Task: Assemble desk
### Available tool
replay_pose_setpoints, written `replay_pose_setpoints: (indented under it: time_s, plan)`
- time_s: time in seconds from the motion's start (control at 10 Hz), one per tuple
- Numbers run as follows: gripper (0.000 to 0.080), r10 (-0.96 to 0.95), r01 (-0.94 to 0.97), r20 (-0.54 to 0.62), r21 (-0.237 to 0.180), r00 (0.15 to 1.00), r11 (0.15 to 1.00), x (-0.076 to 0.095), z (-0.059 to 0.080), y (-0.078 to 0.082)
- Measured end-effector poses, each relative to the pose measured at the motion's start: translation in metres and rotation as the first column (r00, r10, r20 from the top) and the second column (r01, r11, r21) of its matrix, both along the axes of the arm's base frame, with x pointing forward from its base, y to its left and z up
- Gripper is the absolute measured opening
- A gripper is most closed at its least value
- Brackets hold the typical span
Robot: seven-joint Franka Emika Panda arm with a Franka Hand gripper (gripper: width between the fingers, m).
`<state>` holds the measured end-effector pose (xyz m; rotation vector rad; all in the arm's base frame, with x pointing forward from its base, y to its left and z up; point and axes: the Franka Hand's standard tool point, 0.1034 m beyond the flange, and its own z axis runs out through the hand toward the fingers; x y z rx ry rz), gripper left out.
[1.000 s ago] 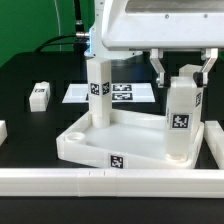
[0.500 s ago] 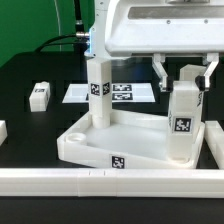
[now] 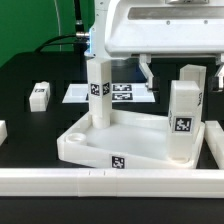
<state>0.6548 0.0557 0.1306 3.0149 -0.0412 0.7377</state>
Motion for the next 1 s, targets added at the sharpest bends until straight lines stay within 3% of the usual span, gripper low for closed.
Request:
replay_pose_setpoints:
  time_s: [0.2, 0.5, 0.7, 1.0]
  plan:
    - [0.0647, 0.011, -0.011, -0.006, -0.007, 1.000, 1.000, 0.000, 0.003, -0.004]
    - [0.0649, 0.041, -0.041, -0.021, -0.021, 0.999, 0.999, 0.005, 0.023, -0.014]
    - [0.0649, 0.039, -0.040, -0.050, -0.018, 0.998, 0.999, 0.002, 0.019, -0.013]
    - [0.0649, 0.020, -0.020, -0.272, 0.002, 0.962, 1.000, -0.005, 0.012, -0.004]
